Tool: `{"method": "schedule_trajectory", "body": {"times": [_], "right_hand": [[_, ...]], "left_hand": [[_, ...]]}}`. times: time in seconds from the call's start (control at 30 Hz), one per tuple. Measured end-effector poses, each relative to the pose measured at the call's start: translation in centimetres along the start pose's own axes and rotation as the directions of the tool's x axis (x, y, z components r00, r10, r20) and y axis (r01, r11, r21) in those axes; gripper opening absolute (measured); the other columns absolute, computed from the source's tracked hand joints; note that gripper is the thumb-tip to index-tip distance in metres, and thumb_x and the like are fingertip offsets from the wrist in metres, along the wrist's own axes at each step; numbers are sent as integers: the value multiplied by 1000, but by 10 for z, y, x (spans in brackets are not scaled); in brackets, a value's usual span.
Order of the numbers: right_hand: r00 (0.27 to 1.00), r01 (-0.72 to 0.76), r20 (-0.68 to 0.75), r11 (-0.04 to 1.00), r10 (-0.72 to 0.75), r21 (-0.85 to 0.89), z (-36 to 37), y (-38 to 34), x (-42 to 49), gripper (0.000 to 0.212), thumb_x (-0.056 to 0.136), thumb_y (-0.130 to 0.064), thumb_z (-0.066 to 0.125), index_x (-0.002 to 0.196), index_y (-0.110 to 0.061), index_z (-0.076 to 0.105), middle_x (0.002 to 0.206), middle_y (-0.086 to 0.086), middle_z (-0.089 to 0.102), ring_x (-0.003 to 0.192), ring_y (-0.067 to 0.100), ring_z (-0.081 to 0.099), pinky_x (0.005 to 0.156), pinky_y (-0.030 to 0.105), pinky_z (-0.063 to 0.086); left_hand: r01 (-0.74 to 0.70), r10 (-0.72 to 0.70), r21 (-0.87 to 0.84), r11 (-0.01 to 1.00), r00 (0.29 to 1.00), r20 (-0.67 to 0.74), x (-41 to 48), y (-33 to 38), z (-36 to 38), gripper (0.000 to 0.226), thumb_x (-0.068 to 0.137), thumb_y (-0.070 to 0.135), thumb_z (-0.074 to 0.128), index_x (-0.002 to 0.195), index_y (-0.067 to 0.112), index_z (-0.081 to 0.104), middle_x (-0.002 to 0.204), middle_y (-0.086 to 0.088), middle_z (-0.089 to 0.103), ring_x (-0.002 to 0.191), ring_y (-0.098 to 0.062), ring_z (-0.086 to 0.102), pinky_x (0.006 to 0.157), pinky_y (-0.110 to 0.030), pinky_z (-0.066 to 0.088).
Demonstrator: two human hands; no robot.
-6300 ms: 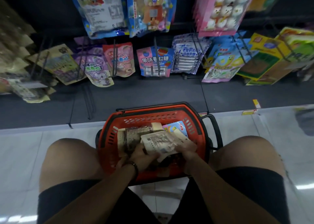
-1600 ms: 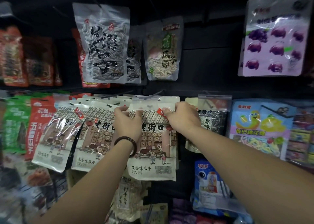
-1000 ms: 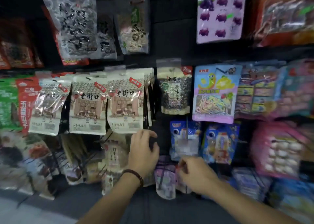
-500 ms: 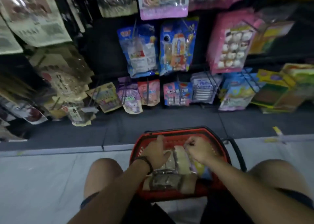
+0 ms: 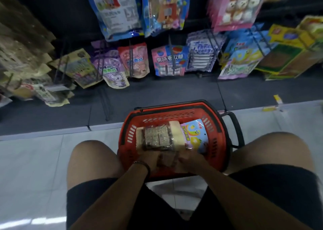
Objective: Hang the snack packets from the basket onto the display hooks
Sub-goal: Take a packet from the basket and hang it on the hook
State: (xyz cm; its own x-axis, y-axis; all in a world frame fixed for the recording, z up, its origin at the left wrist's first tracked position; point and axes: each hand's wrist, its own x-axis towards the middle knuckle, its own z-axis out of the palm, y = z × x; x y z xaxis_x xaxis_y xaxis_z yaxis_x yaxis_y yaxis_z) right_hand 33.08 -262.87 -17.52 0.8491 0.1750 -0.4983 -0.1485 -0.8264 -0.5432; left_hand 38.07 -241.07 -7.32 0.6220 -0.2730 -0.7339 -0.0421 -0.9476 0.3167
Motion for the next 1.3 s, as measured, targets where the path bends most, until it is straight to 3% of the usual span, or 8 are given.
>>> {"method": "schedule_trajectory", "body": {"times": [0.1, 0.2, 0.43, 0.63, 0.87, 0.97, 1.07, 1.3], "right_hand": [[965, -206, -57, 874, 256, 439, -18, -47, -14, 35, 105, -28, 51, 122, -8, 73, 110, 20, 75, 98, 43, 74, 89, 48, 61], [725, -350, -105, 496, 680, 795, -21, -64, -14, 45, 83, -58, 78, 104, -19, 73, 90, -1, 77, 86, 22, 73, 86, 37, 61], [678, -474, 79, 351, 731, 808, -19, -57, -11, 38, 84, -29, 82, 114, -7, 76, 102, 11, 78, 90, 30, 77, 77, 41, 67], [780, -328, 157, 182, 605, 927, -64, -64, -22, 30, 91, -2, 76, 121, -5, 74, 112, 18, 78, 104, 37, 75, 94, 60, 61], [991, -11, -10, 151, 136, 988, -191, -91, -86, 27, 96, -1, 65, 120, -1, 77, 112, 23, 78, 89, 33, 76, 73, 38, 61], [1000, 7, -7, 230, -2, 973, -229, -99, -98, 35, 89, -5, 68, 121, 3, 76, 109, 25, 77, 86, 32, 76, 75, 37, 62], [991, 77, -41, 295, -127, 952, -265, -117, -107, 36, 93, -4, 68, 128, 3, 72, 113, 27, 74, 87, 31, 75, 80, 38, 62], [992, 125, -125, 15, 2, 992, -293, -136, -108, 65, 95, -62, 67, 139, -14, 69, 119, 16, 67, 98, 37, 57, 92, 49, 48]], "left_hand": [[-31, 28, 69, 997, 999, 42, -6, -1, -2, 45, 99, 26, 70, 143, 19, 64, 144, -9, 65, 133, -31, 61, 113, -36, 48], [-47, 47, 19, 999, 999, 24, -4, -1, -6, 39, 98, 20, 68, 137, 19, 69, 140, -8, 70, 129, -29, 64, 108, -33, 50], [-96, 96, -70, 993, 995, -7, -20, 6, -12, 33, 103, 17, 60, 134, 17, 71, 139, -9, 71, 130, -30, 64, 111, -37, 49], [-55, 23, -151, 987, 977, -211, -37, 0, -33, 39, 106, 36, 62, 142, 20, 61, 152, -10, 50, 139, -28, 56, 118, -27, 37], [-317, 160, -445, 838, 921, -356, -51, 6, -59, 82, 71, 51, 93, 143, 42, 55, 142, 19, 64, 133, -6, 61, 115, -39, 52], [-427, 288, -549, 718, 901, -324, -71, 32, -93, 97, 76, 24, 98, 157, 28, 45, 150, 18, 59, 134, 8, 57, 110, -16, 49], [-469, 419, -616, 633, 877, -237, -85, 49, -118, 91, 79, 8, 95, 156, 24, 49, 149, 7, 65, 139, -9, 60, 116, -32, 50], [-506, 233, -772, 384, 863, -449, -117, 72, -139, 49, 90, 4, 82, 134, 21, 67, 128, -7, 78, 116, -28, 76, 95, -42, 63]]}}
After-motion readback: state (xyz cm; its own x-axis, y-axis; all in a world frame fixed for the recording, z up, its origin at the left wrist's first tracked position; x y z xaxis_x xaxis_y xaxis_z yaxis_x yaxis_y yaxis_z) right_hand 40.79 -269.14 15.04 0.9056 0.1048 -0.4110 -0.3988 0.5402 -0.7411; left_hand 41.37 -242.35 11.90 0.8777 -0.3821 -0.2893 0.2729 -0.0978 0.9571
